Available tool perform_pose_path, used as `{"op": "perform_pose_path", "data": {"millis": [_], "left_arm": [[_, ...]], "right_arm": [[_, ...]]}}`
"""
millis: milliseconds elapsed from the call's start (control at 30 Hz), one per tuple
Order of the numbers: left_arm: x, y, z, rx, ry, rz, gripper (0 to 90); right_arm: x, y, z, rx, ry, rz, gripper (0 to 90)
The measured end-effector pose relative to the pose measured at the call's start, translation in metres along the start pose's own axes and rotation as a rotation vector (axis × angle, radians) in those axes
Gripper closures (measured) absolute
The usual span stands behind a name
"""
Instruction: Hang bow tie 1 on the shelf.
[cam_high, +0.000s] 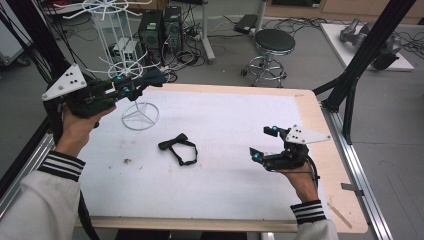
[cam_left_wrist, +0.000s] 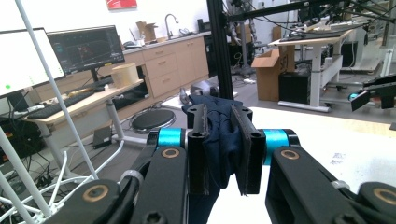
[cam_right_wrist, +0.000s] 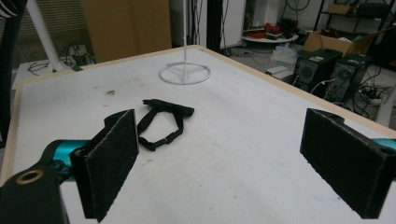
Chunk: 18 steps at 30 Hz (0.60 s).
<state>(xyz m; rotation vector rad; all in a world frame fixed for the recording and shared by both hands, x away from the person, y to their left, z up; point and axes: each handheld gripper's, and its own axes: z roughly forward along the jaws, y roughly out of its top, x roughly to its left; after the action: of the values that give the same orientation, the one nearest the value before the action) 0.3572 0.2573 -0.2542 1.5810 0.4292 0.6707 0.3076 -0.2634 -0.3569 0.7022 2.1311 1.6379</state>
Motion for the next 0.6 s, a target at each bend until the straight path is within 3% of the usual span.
{"op": "perform_pose_path", "data": {"millis": [300, 600], "left_arm": [[0.008, -0.001, 0.004, -0.010, 0.008, -0.035, 77.3], [0.009, -0.001, 0.009, -0.003, 0.003, -0.036, 77.2]], "right_arm": [[0.000, -0.007, -0.004, -0.027, -0.010, 0.027, 10.9], [0.000, -0.008, -0.004, -0.021, -0.001, 0.026, 10.9]]}}
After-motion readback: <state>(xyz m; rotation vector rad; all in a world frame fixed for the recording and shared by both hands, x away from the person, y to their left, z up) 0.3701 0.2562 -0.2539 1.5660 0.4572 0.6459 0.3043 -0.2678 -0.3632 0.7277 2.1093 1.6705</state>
